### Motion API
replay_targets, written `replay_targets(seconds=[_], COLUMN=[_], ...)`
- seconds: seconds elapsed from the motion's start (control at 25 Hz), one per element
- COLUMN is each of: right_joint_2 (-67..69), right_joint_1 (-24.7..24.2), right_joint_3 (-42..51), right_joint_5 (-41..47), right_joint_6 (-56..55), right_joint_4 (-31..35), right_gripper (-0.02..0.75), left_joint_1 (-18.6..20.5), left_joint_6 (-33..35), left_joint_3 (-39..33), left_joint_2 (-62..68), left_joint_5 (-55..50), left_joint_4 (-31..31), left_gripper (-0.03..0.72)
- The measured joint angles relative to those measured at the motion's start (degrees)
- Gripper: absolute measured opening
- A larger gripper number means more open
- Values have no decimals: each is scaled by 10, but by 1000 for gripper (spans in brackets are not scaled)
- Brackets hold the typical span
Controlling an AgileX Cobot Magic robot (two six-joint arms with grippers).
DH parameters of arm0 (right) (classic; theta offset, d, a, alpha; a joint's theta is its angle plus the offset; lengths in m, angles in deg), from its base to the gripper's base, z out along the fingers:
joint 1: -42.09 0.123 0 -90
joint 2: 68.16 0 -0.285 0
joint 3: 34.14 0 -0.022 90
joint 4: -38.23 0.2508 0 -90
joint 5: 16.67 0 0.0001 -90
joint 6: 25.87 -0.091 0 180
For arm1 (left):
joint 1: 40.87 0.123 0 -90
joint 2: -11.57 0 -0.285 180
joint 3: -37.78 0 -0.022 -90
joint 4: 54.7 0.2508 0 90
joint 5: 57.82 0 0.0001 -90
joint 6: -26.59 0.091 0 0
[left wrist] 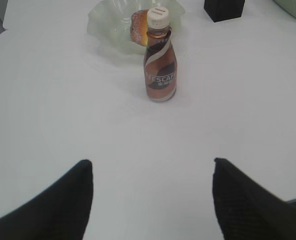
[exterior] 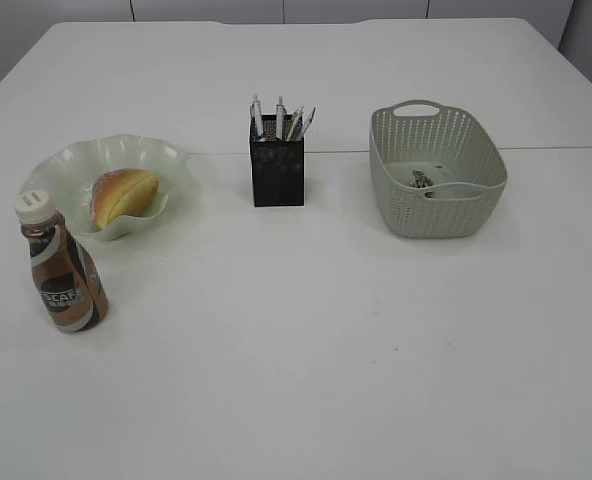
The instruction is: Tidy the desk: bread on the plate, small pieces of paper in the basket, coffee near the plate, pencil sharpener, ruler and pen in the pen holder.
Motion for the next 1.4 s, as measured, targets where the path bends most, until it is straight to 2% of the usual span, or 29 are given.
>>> replay_targets(seconds=[0.24, 0.44, 1.08, 1.2, 1.4], right_joint_2=[0, 0, 0, 0, 0], right_joint_1=[0, 0, -3, -28, -90], right_joint_3=[-22, 1, 4, 4, 4], right_joint_5=[55, 82, 83, 83, 83], right_joint_6=[4, 5, -1, -1, -1], right_joint_4=[13, -25, -29, -29, -29], right_gripper=[438, 438, 438, 437, 435], left_joint_1=[0, 0, 3, 24, 97], left_joint_6=[0, 0, 0, 0, 0], left_joint_3=[0, -1, -1, -1, -1], left_joint_2=[0, 0, 0, 0, 0], left_joint_5=[0, 0, 0, 0, 0], left_joint_4=[0, 0, 0, 0, 0], left_gripper=[549, 548, 540, 532, 513])
